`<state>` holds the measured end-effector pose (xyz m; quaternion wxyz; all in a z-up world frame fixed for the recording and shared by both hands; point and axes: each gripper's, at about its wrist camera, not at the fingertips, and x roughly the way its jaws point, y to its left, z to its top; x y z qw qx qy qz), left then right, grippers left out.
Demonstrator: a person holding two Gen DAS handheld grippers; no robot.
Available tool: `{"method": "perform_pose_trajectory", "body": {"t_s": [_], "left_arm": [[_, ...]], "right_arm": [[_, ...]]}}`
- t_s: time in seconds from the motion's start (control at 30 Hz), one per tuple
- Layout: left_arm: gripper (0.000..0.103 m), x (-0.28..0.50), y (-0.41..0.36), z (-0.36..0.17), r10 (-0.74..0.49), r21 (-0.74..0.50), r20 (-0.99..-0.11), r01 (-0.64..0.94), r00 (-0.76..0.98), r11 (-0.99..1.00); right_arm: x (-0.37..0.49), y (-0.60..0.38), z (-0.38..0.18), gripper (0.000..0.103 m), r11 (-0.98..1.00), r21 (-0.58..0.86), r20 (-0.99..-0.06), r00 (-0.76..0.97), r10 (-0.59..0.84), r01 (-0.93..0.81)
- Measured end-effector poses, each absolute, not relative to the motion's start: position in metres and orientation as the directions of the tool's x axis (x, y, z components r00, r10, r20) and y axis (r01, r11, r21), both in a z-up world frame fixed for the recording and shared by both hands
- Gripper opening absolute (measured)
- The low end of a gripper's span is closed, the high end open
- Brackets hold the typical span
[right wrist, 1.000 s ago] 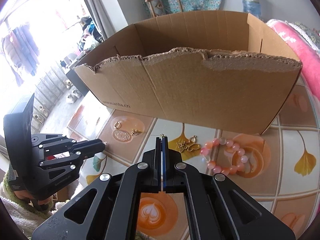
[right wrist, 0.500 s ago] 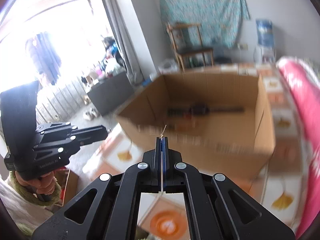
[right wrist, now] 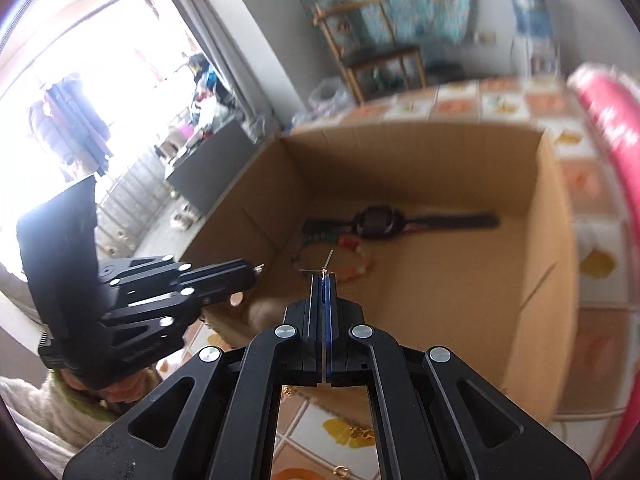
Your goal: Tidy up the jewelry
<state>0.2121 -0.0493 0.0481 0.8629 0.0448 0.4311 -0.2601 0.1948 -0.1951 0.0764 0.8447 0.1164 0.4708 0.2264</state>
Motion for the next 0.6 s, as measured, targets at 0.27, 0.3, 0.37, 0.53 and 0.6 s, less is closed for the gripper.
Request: {"method": "perform_pose_trajectory", "body": {"t_s": [0.27, 0.3, 0.37, 0.53, 0.6], "left_arm": [[0.005, 0.234, -0.05, 0.024, -0.409, -0.209, -0.81, 0.445, 0.42, 0.871], [0.005, 0.234, -0.049, 0.024, -0.409, -0.208, -0.807, 0.443, 0.426, 0.872], [0.005, 0.231, -0.047, 0.026, -0.407, -0.204, -0.802, 0.439, 0.437, 0.875], [0.005, 0.219, -0.037, 0.04, -0.413, -0.2, -0.773, 0.434, 0.481, 0.878], [0.005, 0.212, -0.032, 0.049, -0.42, -0.199, -0.759, 0.437, 0.498, 0.877]], "right_arm": [[0.203, -0.196, 0.068, 0.009, 0.863, 0.446, -0.76, 0.411, 0.504, -0.236], [0.201, -0.198, 0.07, 0.009, 0.863, 0.451, -0.753, 0.422, 0.506, -0.228], [0.201, -0.203, 0.073, 0.01, 0.863, 0.455, -0.743, 0.439, 0.505, -0.222], [0.185, -0.218, 0.091, 0.015, 0.868, 0.453, -0.709, 0.507, 0.489, -0.204], [0.174, -0.224, 0.101, 0.016, 0.866, 0.459, -0.686, 0.54, 0.488, -0.2]]}}
